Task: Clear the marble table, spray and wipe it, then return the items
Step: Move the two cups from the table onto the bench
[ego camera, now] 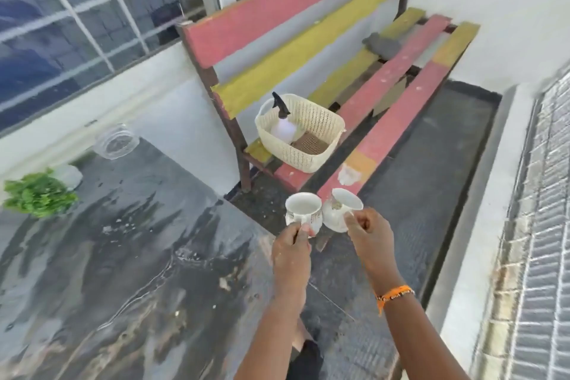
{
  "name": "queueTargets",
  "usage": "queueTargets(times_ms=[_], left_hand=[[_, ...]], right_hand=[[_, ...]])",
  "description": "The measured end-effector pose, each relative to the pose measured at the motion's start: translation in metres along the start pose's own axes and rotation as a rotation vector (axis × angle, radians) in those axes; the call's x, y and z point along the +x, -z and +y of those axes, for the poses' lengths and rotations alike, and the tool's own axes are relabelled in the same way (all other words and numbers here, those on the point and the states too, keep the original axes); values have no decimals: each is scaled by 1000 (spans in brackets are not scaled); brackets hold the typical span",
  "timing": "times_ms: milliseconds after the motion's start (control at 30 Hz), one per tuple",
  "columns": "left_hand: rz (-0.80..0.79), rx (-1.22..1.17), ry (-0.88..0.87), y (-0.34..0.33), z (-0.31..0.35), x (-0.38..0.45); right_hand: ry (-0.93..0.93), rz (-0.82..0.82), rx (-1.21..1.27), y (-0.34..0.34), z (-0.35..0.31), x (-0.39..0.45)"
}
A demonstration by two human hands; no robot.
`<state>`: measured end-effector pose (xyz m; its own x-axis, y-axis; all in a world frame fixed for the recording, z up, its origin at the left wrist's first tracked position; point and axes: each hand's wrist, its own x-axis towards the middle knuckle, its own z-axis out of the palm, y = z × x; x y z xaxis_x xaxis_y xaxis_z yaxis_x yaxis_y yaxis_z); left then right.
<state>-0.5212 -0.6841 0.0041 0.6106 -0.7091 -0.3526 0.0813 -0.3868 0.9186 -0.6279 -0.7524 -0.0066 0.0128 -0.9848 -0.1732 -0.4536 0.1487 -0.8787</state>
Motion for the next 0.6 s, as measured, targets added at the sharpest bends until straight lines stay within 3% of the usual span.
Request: queueTargets(times_ms=[267,600], left_hand=[[-50,98,145,-89,-4,73],[106,81,335,-191,-47,148]], right_hand=[[-103,-101,-48,12,37,107],[-173,-395,-185,5,106,235]])
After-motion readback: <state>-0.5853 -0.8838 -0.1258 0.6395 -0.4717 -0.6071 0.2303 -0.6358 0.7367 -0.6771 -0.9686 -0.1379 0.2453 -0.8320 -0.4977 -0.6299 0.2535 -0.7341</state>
